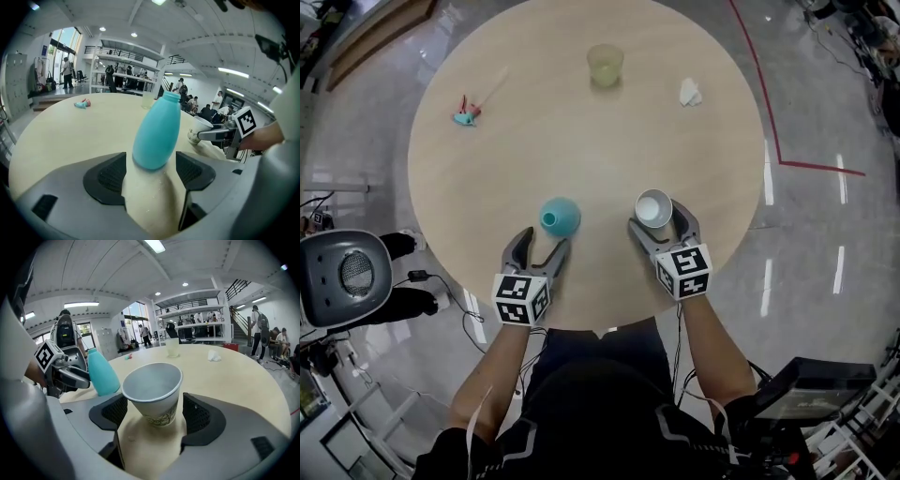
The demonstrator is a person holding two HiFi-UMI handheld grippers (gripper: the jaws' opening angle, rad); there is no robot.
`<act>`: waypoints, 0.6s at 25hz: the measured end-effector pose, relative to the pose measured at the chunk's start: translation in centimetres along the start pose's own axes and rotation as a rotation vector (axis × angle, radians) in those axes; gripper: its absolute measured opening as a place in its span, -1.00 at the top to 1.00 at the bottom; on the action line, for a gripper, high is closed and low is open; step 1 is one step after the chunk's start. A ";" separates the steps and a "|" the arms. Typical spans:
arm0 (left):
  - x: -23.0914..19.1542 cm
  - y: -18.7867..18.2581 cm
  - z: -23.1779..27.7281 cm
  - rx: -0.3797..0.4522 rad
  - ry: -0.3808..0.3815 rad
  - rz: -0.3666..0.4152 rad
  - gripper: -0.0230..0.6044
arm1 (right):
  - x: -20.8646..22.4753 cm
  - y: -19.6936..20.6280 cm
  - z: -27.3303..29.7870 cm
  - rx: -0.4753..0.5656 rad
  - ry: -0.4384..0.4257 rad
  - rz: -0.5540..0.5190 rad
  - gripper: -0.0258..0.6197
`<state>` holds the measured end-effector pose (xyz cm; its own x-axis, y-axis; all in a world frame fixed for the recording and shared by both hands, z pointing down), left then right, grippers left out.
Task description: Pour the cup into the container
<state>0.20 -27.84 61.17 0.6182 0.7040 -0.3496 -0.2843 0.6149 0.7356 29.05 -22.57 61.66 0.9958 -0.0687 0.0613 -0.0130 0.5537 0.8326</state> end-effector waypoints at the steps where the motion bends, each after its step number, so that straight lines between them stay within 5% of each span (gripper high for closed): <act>1: 0.0 0.1 0.0 0.000 0.000 -0.004 -0.06 | 0.1 0.0 0.2 -0.002 0.002 -0.005 -0.18; 15: 0.5 -2.2 -2.5 0.079 0.014 0.042 -0.06 | -0.3 -1.3 -0.1 0.045 -0.009 -0.006 -0.06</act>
<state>-0.70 -27.93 57.89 0.5966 0.7339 -0.3248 -0.2508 0.5550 0.7932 28.79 -23.20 60.56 0.9950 -0.0793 0.0606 -0.0111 0.5153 0.8570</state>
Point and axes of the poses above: the fingertips, and each gripper's own axes: z forward along the fingers, x to its right, y out of its underside, the point moved 9 cm from there along -z, backward along the fingers, and after that the axes turned 9 degrees about y, right-handed, at the moved point
